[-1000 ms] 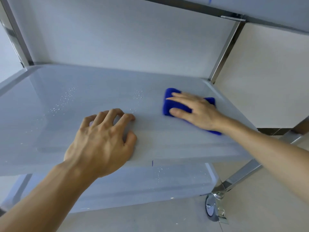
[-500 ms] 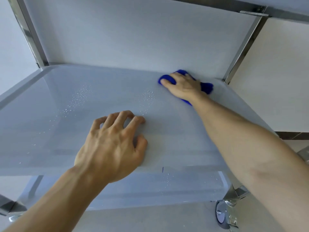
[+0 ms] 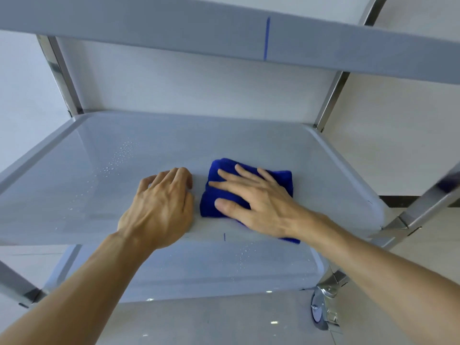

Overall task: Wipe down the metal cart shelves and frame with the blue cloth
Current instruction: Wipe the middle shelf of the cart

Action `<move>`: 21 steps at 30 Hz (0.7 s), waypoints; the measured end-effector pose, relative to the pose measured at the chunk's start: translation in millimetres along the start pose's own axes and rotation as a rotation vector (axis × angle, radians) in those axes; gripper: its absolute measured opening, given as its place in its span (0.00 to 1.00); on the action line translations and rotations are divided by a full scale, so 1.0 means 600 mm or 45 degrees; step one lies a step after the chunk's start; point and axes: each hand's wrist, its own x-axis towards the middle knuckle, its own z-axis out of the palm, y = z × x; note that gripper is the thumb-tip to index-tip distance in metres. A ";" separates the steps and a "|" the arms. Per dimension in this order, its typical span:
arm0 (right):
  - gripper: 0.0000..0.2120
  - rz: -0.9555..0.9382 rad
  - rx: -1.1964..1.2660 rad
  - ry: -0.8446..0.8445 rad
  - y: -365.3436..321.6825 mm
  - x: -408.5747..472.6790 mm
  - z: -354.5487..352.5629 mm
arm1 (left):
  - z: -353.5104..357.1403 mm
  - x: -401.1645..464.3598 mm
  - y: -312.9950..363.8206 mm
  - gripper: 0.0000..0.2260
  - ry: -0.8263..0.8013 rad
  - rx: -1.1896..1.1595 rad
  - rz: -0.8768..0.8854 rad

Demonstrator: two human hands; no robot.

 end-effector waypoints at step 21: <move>0.16 0.717 -0.064 0.544 0.115 -0.106 -0.022 | -0.035 0.008 0.028 0.11 0.009 -0.380 -0.346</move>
